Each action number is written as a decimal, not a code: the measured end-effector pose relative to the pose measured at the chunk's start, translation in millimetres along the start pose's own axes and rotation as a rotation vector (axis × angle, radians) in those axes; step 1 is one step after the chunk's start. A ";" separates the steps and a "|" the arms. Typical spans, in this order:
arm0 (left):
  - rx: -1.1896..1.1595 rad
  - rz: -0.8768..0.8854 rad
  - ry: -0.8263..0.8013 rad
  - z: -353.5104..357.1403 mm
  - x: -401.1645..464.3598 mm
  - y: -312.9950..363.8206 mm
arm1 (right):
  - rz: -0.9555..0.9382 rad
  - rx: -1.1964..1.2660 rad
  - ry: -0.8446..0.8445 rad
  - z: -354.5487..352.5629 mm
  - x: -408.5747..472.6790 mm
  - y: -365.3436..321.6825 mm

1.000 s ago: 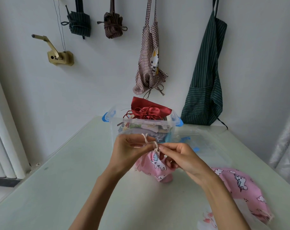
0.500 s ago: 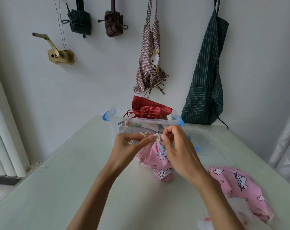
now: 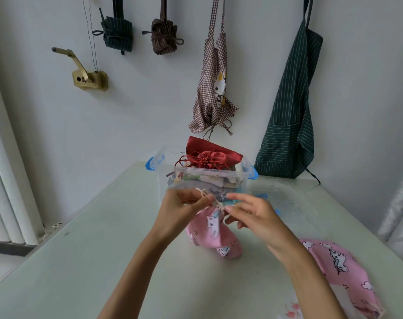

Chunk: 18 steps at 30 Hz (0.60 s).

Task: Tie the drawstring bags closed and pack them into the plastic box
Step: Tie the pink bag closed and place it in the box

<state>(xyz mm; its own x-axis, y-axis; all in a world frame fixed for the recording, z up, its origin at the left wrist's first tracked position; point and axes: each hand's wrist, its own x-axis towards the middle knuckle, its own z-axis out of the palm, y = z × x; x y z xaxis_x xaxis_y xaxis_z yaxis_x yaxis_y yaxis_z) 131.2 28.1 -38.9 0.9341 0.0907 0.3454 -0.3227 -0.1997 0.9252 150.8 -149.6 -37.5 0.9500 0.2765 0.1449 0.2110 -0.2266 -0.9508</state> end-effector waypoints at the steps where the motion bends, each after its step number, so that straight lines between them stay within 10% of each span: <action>1: 0.000 -0.009 0.009 -0.8 0.3 -0.6 | -0.001 -0.001 0.026 -2.7 0.3 0.1; 7: 0.258 -0.141 -0.021 2.4 5.4 -24.9 | -0.010 -0.345 0.175 -10.3 0.4 8.5; 12: 0.683 -0.293 0.020 -10.7 9.9 -50.6 | 0.102 -0.475 -0.201 -4.0 -2.3 16.2; 18: 0.528 -0.275 -0.125 -40.0 16.3 -45.4 | 0.286 -0.503 -0.342 4.0 -0.8 19.9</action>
<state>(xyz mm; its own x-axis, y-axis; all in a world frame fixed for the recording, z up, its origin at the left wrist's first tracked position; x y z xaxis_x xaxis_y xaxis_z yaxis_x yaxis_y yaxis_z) 155.0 77.7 -69.0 0.9936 0.0990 0.0542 0.0226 -0.6449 0.7639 153.3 -150.5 -57.7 0.8754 0.4024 -0.2678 0.1217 -0.7196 -0.6836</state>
